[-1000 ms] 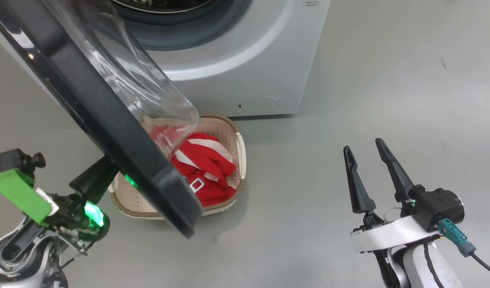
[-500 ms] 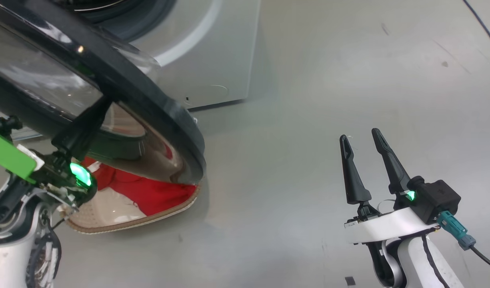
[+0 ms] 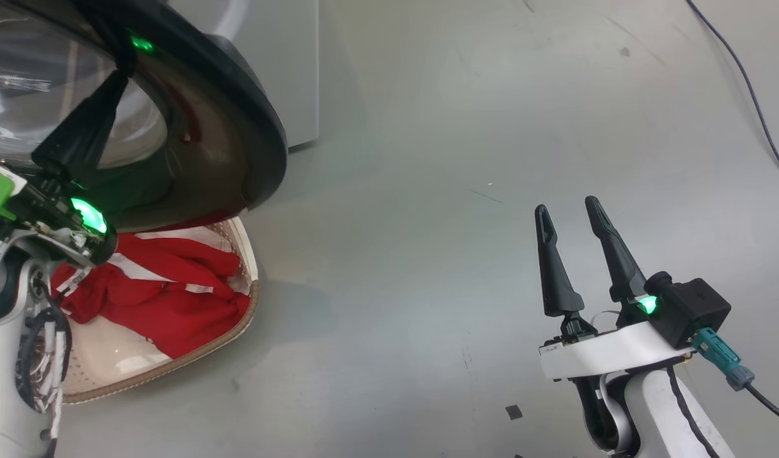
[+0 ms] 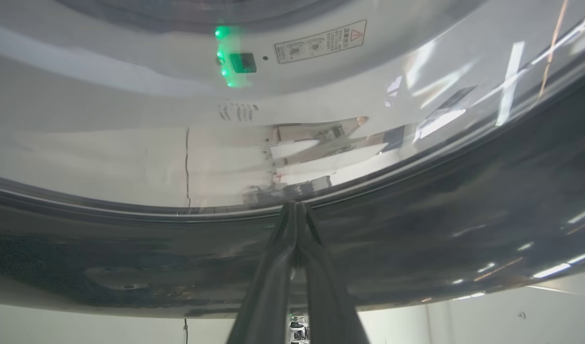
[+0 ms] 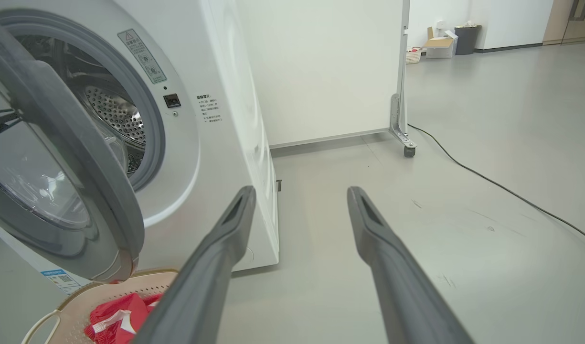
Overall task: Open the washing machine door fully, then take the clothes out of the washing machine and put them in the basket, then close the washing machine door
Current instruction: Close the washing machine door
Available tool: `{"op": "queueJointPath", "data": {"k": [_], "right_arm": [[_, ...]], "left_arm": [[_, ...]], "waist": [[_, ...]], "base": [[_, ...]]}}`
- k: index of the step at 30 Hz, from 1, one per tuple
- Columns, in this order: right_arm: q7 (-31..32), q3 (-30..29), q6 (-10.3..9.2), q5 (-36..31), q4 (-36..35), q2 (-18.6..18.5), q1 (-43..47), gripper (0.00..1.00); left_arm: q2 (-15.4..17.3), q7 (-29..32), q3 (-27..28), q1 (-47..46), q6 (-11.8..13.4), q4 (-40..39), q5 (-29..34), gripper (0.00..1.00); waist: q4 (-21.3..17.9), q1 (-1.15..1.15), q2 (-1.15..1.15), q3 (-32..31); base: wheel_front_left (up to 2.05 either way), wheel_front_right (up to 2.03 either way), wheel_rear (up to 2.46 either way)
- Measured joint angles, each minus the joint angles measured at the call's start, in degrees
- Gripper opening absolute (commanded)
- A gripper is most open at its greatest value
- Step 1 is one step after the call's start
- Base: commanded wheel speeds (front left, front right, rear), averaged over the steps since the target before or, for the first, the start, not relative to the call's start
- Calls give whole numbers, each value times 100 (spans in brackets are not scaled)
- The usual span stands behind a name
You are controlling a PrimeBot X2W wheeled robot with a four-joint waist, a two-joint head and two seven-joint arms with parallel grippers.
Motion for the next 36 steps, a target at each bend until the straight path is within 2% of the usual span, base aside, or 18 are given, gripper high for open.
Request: {"op": "queueJointPath", "data": {"k": [20,29,36], "right_arm": [[1,177,-100,290,-52,16,-226,100],[0,155,-143,299,-23,19,-296,100],[0,20,-193,278,-16,20,-323,100]], "left_arm": [[151,-615,300,-1295,149,748,345,0],[151,-679,229,-1564,140,1087,398,0],[4,-673,155,-1631,-77,1324,396,0]], "waist": [[-684,0,0,495],[-755,0,0,570],[-655,0,0,560]], "base": [[0,0,0],[0,0,0],[0,0,0]]}}
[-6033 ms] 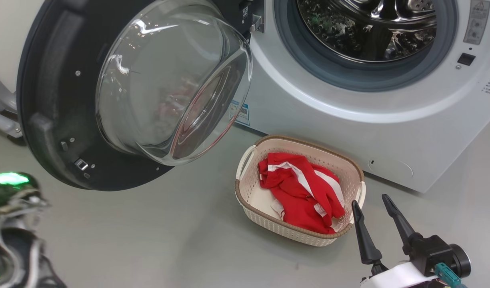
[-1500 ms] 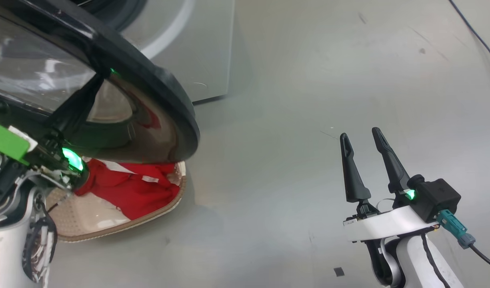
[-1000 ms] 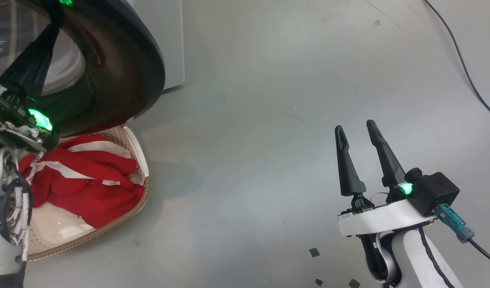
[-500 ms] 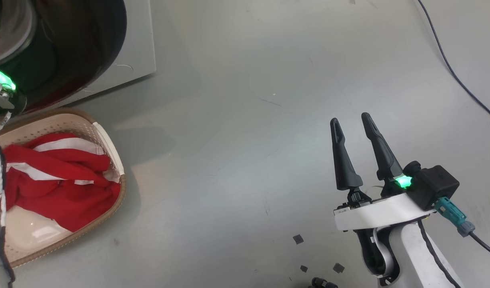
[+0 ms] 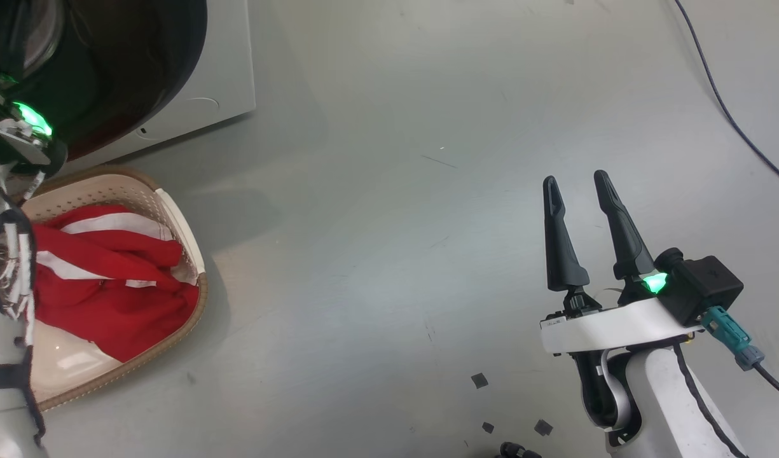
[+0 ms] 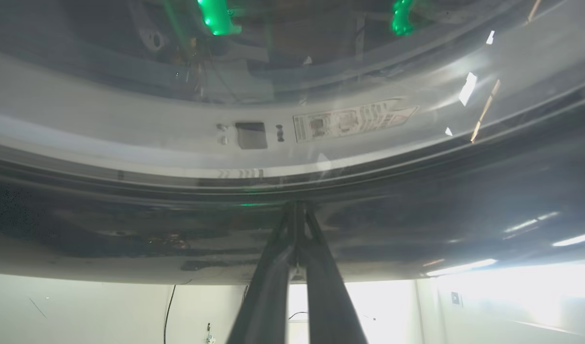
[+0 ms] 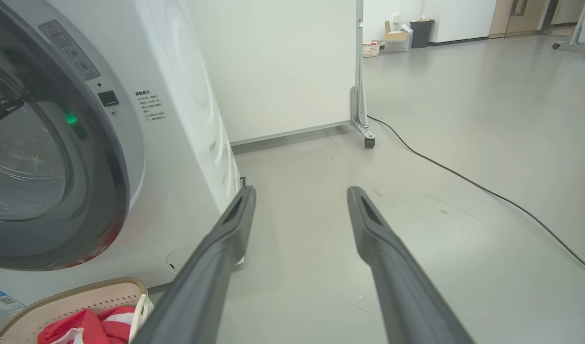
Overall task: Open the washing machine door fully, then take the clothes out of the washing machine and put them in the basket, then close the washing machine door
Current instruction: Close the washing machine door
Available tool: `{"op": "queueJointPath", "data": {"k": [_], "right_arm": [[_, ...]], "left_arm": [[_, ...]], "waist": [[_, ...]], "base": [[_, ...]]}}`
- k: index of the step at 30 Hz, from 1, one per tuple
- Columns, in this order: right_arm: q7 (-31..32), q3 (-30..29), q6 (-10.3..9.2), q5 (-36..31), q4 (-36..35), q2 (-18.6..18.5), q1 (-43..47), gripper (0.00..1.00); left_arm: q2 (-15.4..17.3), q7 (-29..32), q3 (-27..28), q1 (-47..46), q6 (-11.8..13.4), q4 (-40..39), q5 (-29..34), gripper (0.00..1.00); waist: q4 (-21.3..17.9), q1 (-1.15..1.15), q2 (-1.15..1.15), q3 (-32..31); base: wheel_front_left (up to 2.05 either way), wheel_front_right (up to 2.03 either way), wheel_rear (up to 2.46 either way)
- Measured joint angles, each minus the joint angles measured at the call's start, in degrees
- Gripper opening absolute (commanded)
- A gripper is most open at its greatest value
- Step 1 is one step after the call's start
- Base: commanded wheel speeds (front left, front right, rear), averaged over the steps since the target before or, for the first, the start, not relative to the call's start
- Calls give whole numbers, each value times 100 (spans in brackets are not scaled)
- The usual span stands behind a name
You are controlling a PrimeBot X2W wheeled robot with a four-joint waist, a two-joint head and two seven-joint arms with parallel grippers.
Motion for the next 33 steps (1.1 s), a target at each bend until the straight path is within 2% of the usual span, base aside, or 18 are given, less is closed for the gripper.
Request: {"op": "queueJointPath", "data": {"k": [5,12,25,26,27,29,31,33], "right_arm": [[0,-13,1,-53,52,0,-7,100],[0,-123,25,-258,125,-1,-8,100],[0,-286,110,-554,266,-2,26,100],[0,-300,110,-557,275,-3,42,100],[1,-310,110,-575,288,-4,51,100],[0,-328,110,-609,299,-4,71,100],[1,-359,120,-657,326,-7,149,100],[0,-388,151,-681,348,-7,211,100]], "left_arm": [[-235,131,-144,9,-198,125,-3,0],[-363,241,-114,233,-389,197,-134,0],[-730,315,96,1176,-485,-142,-243,0],[-765,324,101,1269,-485,-220,-243,22],[-814,334,126,1368,-485,-342,-243,34],[-881,372,160,1543,-485,-582,-243,46],[-926,433,196,1822,-485,-854,-243,97],[-980,435,197,2046,-485,-968,-243,100]], "waist": [[162,0,0,-39],[442,0,0,-153],[1090,0,0,-485],[1141,0,0,-517],[1189,0,0,-549],[1284,0,0,-617],[1418,0,0,-718],[1506,0,0,-787]], "base": [[0,0,0],[0,0,0],[0,0,0],[0,0,0],[0,0,0],[0,0,0],[0,0,0],[0,0,0]]}}
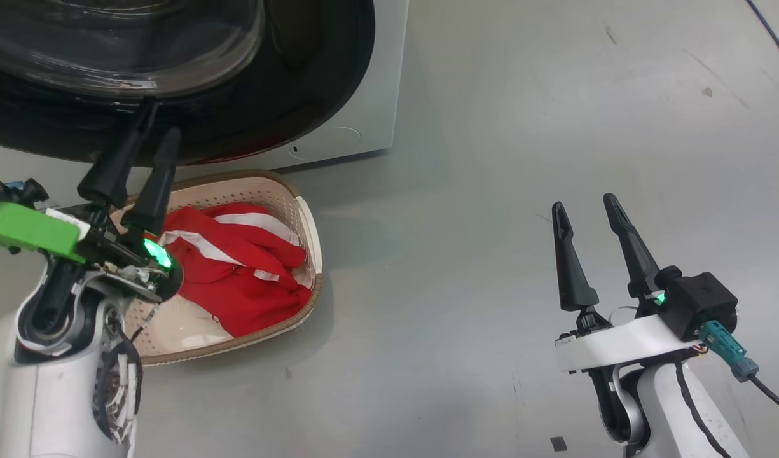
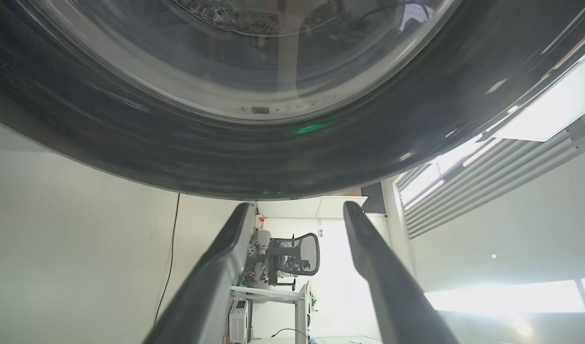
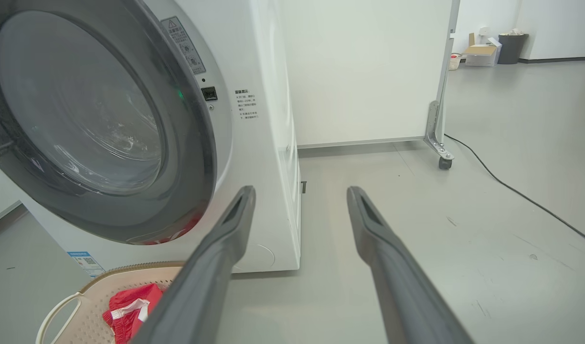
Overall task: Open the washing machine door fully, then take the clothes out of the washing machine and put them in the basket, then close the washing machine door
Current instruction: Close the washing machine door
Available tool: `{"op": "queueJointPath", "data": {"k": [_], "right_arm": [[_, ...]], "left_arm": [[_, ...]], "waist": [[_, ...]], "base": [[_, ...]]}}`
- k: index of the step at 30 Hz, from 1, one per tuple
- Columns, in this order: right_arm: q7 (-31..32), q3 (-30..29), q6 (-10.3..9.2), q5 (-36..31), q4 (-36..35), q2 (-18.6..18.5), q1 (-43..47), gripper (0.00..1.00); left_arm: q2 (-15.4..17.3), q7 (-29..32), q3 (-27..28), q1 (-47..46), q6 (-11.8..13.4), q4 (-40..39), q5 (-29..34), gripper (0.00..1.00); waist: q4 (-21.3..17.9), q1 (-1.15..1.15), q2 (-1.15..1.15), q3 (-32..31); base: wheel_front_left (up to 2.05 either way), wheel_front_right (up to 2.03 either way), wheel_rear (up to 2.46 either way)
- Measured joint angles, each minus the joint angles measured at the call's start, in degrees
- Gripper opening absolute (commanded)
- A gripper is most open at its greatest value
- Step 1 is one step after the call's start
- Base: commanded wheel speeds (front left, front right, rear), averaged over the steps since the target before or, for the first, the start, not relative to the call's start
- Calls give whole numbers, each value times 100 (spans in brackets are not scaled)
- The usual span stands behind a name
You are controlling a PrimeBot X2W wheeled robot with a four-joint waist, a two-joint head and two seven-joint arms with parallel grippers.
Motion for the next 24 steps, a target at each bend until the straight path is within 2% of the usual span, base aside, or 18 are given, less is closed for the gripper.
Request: {"op": "queueJointPath", "data": {"k": [14,24], "right_arm": [[1,-140,62,-225,99,-1,314,100],[1,-219,69,-279,151,1,606,100]], "left_arm": [[-104,35,-19,1249,0,-835,138,100],[-115,-172,-55,2078,0,-1248,253,100]], "waist": [[556,0,0,-473],[808,0,0,-842]], "base": [[0,0,0],[0,0,0]]}}
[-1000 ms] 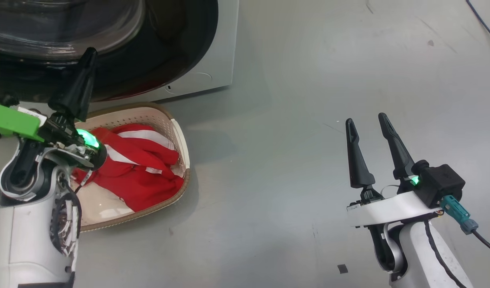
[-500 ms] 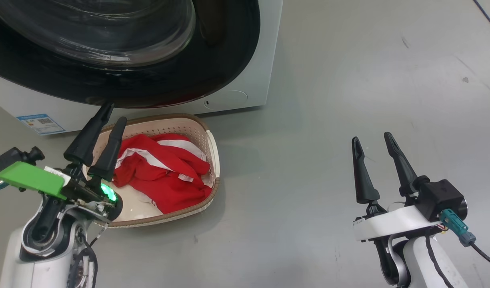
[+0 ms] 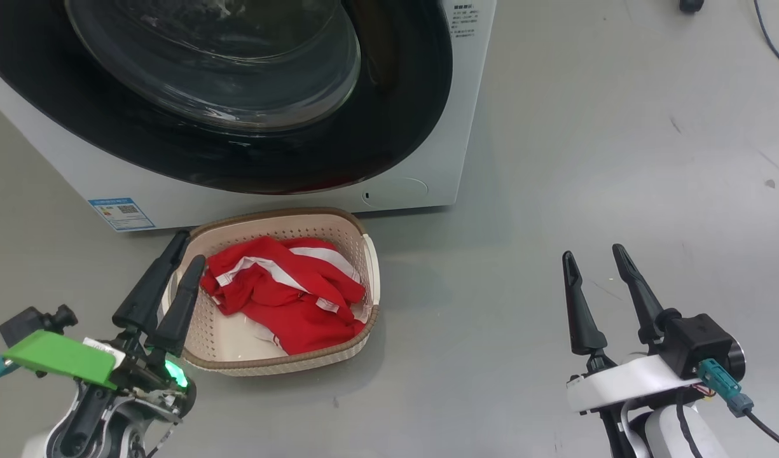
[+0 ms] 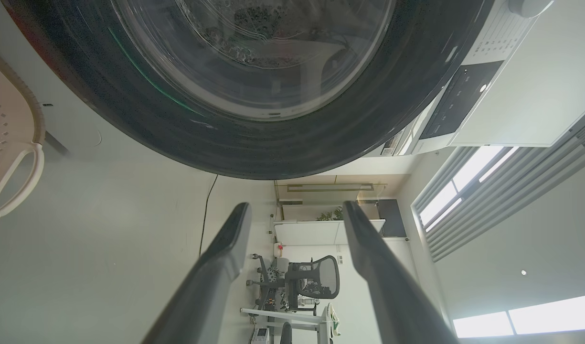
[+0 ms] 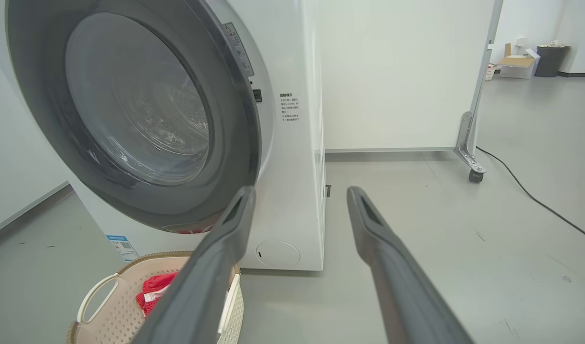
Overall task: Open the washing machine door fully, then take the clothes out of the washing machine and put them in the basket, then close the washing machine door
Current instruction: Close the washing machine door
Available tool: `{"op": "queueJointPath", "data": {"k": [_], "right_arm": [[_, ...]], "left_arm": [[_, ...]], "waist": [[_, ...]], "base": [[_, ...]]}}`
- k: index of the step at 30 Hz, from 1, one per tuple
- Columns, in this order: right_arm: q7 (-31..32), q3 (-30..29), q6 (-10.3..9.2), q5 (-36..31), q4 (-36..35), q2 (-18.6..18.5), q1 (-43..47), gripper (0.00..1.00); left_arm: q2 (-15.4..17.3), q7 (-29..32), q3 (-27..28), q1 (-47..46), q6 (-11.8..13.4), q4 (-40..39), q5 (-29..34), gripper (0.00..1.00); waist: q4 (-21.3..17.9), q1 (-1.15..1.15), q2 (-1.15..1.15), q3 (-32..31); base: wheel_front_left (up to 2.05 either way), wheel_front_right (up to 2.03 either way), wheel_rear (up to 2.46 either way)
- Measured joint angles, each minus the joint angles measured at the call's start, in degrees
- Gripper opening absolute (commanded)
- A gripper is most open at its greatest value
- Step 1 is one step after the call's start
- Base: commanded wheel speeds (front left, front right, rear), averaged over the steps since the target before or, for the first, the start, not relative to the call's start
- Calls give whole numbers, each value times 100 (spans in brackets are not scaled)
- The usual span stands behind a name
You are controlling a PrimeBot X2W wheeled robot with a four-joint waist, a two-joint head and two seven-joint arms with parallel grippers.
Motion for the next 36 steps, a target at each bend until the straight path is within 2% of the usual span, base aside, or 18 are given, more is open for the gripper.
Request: {"op": "queueJointPath", "data": {"k": [6,9,12,14,23,28,32,36], "right_arm": [[0,-13,1,-45,-2,1,133,100],[0,-60,-9,-58,-20,2,188,100],[0,-87,-9,-69,-59,1,221,100],[0,-86,-9,-86,-65,3,230,100],[0,-110,15,-127,-93,3,246,100],[0,-152,15,-147,-111,4,246,100],[0,-174,15,-187,-143,4,263,100],[0,-187,9,-211,-156,5,297,100]], "left_arm": [[0,-352,1,360,0,-355,691,100],[2,-583,-54,438,0,-537,1269,100],[87,-871,-148,474,0,-792,2202,100],[125,-992,-158,475,0,-896,2427,100],[1191,-2084,-1003,476,-4,-1574,5333,100],[1183,-2985,-1084,533,-4,-1482,6445,100],[1131,-3474,-1037,822,1,-1165,7142,100],[1023,-3808,-1120,1009,255,-958,7632,100]], "waist": [[157,0,0,-164],[230,0,0,-210],[301,0,0,-233],[323,0,0,-235],[396,0,0,-213],[420,0,0,-228],[435,0,0,-252],[451,0,0,-278]], "base": [[0,0,0],[0,0,0],[0,0,0],[0,0,0],[0,0,0],[0,0,0],[0,0,0],[0,0,0]]}}
